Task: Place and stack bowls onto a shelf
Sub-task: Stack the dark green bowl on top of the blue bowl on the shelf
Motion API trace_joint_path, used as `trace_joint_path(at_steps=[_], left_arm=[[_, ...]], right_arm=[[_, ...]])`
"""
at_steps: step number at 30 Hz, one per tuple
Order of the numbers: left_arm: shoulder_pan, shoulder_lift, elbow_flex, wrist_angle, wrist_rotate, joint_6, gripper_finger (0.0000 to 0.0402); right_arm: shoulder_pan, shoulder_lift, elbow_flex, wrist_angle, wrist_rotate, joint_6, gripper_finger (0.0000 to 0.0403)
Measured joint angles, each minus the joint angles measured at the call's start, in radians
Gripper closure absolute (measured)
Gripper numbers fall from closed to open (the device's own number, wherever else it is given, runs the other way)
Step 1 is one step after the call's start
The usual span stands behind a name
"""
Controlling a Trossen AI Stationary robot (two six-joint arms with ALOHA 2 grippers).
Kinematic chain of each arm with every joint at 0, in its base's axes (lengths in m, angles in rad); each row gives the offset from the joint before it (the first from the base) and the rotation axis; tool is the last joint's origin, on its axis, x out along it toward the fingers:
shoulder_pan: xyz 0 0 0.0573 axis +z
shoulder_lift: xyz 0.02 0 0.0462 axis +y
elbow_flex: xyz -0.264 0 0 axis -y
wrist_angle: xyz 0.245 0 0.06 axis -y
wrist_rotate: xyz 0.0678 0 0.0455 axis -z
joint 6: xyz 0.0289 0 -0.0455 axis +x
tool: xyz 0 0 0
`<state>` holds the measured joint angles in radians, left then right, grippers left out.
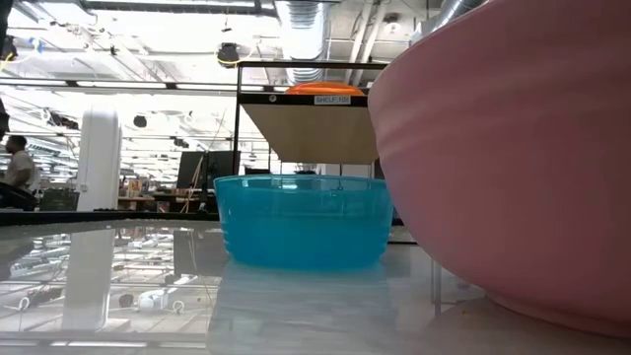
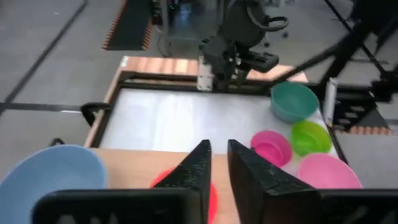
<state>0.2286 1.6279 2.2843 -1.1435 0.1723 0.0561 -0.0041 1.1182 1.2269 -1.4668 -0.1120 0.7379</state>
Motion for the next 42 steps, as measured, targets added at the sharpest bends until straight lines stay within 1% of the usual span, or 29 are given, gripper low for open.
trace_joint_path(at_steps=[2,7,10,12,16,21,25,31,37,40,42], left_arm=[[-0.014,0.000,0.000,-0.006,0.013,0.002,0.0334],[-0.039,0.000,0.000,-0.009,0.002,0.000,0.0269],[-0.048,0.000,0.000,-0.010,0.002,0.008,0.0234],[-0.052,0.000,0.000,-0.011,0.003,0.010,0.0217],[-0.053,0.000,0.000,-0.012,0.005,0.010,0.0195],[-0.053,0.000,0.000,-0.013,0.004,-0.004,0.0190],[-0.053,0.000,0.000,-0.013,0.004,-0.028,0.0190],[-0.053,0.001,0.000,-0.019,0.003,-0.092,0.0190],[-0.055,0.016,-0.001,-0.037,0.002,-0.128,0.0190],[-0.060,0.028,-0.001,-0.048,-0.001,-0.130,0.0190],[-0.066,0.041,-0.002,-0.054,-0.002,-0.129,0.0190]], right_arm=[[0.088,-0.007,-0.040,0.000,-0.033,0.068,0.0218],[0.328,-0.008,-0.080,0.002,-0.044,0.211,0.0173],[0.468,-0.007,-0.089,0.012,-0.044,0.242,0.0144],[0.550,0.000,-0.092,0.021,-0.043,0.242,0.0133],[0.683,0.000,-0.133,0.077,-0.038,0.241,0.0128],[0.798,-0.001,-0.260,0.190,-0.043,0.218,0.0127],[0.840,0.000,-0.358,0.304,-0.044,0.157,0.0127],[0.828,0.000,-0.464,0.446,-0.044,0.150,0.0127],[0.826,0.000,-0.541,0.502,-0.044,0.174,0.0128],[0.826,0.000,-0.575,0.510,-0.049,0.215,0.0143],[0.826,0.000,-0.591,0.524,-0.067,0.233,0.0170]])
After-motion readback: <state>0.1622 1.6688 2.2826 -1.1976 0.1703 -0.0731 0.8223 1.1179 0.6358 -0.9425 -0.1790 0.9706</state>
